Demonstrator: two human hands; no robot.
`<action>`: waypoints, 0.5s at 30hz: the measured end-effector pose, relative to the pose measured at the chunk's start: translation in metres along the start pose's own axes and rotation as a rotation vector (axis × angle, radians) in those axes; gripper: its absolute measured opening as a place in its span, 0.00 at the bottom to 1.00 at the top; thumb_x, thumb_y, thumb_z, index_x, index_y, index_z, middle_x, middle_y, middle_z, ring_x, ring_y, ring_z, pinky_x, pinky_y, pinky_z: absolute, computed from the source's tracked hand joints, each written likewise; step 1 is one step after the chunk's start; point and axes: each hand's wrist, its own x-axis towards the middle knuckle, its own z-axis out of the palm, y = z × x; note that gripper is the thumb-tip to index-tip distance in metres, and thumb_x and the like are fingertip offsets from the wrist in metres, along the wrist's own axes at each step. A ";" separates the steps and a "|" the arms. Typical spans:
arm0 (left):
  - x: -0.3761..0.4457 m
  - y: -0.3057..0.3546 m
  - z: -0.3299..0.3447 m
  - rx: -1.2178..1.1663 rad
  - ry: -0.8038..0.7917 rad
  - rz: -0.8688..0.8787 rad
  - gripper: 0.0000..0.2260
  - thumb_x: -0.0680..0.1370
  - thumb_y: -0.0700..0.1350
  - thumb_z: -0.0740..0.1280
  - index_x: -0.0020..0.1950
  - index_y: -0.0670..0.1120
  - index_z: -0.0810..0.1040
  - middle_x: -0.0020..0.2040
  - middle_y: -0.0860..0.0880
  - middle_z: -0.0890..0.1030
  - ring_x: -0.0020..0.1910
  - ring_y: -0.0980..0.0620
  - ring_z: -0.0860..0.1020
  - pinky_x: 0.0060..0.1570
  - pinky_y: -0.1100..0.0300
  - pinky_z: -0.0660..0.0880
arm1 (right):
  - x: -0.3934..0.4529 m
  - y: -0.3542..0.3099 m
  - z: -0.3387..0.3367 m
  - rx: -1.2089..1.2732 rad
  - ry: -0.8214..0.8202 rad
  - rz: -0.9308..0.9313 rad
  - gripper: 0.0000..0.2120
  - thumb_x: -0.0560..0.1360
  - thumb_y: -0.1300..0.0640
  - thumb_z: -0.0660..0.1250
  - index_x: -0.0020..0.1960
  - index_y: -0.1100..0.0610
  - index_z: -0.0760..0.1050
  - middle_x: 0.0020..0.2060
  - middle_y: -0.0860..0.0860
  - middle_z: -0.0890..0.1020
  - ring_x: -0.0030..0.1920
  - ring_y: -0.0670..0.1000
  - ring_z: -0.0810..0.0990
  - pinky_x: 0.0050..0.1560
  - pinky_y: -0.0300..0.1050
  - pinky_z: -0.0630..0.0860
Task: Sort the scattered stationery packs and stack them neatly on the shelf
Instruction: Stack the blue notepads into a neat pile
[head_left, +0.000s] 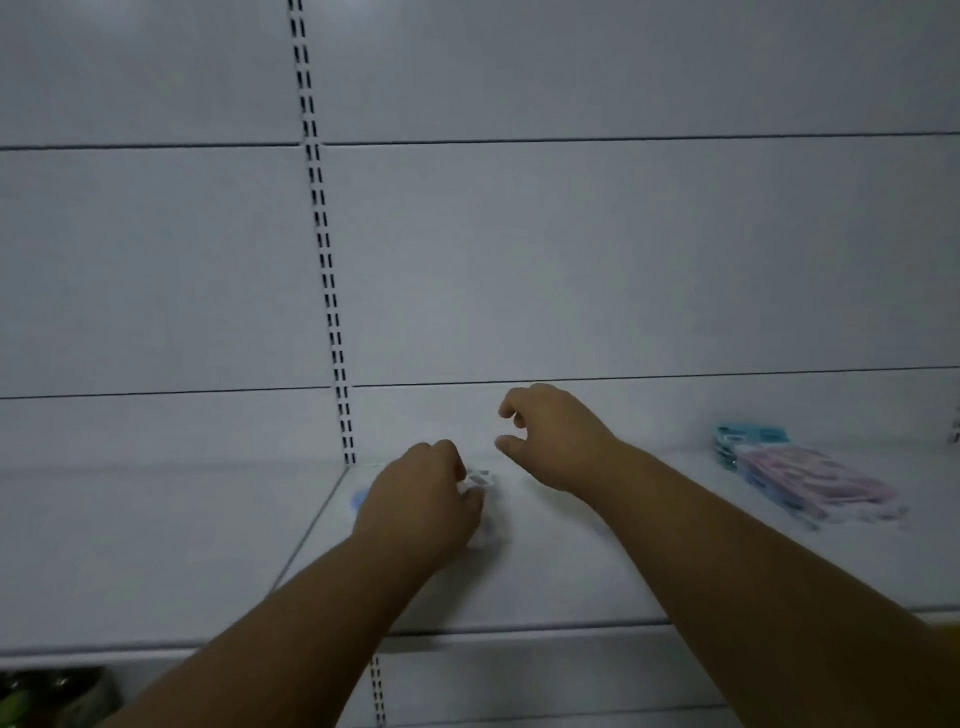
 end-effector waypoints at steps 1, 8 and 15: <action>-0.002 -0.010 -0.007 -0.052 0.008 0.025 0.08 0.75 0.54 0.66 0.47 0.51 0.75 0.44 0.52 0.78 0.39 0.56 0.75 0.38 0.61 0.72 | -0.002 -0.012 0.009 0.003 -0.006 0.009 0.16 0.73 0.48 0.68 0.59 0.52 0.74 0.52 0.51 0.77 0.49 0.51 0.76 0.50 0.47 0.74; 0.011 -0.097 -0.026 0.034 -0.066 -0.027 0.14 0.75 0.42 0.65 0.60 0.48 0.77 0.58 0.47 0.78 0.55 0.47 0.76 0.53 0.55 0.74 | -0.025 -0.052 0.048 -0.021 -0.092 0.194 0.16 0.75 0.48 0.66 0.55 0.58 0.76 0.50 0.56 0.80 0.49 0.55 0.77 0.45 0.45 0.71; 0.026 -0.113 -0.020 -0.008 -0.415 0.046 0.22 0.76 0.49 0.66 0.70 0.52 0.69 0.65 0.47 0.77 0.58 0.48 0.76 0.54 0.58 0.71 | -0.033 -0.052 0.055 0.006 -0.086 0.268 0.15 0.75 0.46 0.65 0.53 0.57 0.76 0.48 0.56 0.81 0.42 0.50 0.72 0.39 0.42 0.66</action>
